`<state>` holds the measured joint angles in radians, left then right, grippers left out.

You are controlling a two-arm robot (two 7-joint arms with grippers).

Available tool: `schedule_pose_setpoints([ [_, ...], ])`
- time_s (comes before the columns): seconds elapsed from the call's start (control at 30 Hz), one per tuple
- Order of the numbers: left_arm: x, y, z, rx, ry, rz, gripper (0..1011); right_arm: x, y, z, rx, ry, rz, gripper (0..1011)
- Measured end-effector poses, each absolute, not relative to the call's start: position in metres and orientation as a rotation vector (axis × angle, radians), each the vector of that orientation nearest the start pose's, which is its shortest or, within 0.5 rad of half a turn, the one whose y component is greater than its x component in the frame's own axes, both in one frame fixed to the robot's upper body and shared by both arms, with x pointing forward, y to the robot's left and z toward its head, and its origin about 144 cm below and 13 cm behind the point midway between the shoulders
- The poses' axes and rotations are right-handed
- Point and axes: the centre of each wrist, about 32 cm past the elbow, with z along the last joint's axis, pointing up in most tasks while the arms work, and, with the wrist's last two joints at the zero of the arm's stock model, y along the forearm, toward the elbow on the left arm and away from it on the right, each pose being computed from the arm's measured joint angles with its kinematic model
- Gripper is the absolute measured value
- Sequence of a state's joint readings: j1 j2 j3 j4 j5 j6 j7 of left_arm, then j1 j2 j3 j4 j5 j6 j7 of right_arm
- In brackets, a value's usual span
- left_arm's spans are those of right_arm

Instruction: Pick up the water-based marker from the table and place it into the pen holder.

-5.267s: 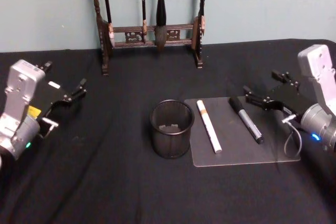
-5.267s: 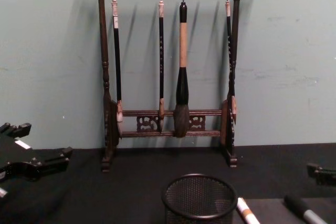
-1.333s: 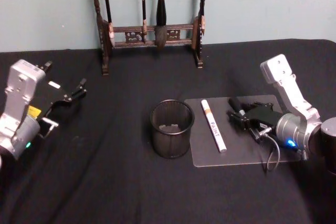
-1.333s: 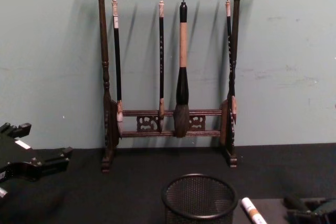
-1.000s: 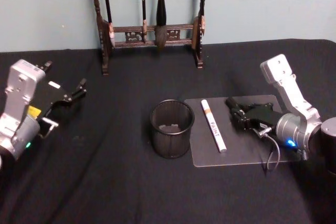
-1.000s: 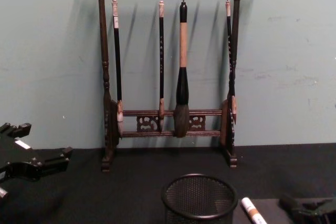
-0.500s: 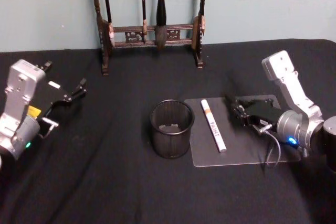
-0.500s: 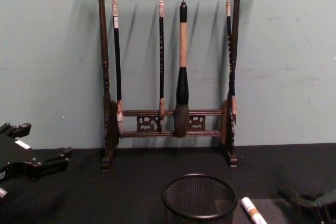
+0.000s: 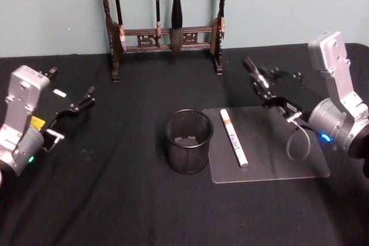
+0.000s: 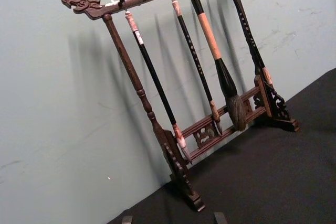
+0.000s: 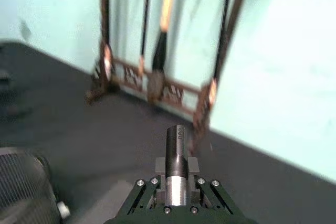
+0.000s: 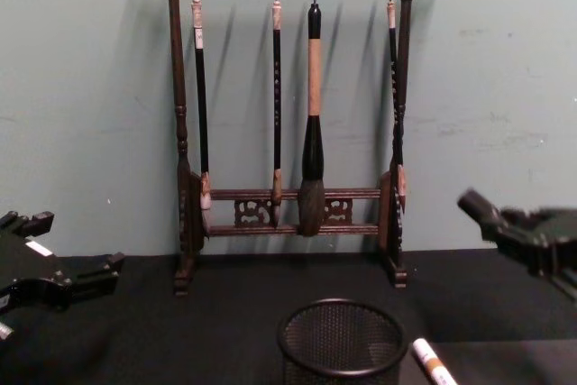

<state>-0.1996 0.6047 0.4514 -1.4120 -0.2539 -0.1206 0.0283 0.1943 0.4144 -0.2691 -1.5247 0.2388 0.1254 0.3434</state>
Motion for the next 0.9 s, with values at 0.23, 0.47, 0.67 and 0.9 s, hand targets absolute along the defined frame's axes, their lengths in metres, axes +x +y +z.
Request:
schedule_pose_setpoints([
  [0.23, 0.489, 0.310, 1.140, 0.304, -0.285, 1.248, 1001, 0.499, -0.258, 1.182, -0.066, -0.163, -0.962, 241],
  [0.47, 0.489, 0.310, 1.140, 0.304, -0.285, 1.248, 1001, 0.499, -0.235, 1.173, 0.085, -0.170, -0.895, 239],
  [0.67, 0.489, 0.310, 1.140, 0.304, -0.285, 1.248, 1001, 0.502, -0.211, 1.164, 0.148, -0.132, -0.825, 241],
  [0.9, 0.489, 0.310, 1.140, 0.304, -0.285, 1.248, 1001, 0.506, -0.195, 1.157, 0.146, -0.101, -0.771, 239],
])
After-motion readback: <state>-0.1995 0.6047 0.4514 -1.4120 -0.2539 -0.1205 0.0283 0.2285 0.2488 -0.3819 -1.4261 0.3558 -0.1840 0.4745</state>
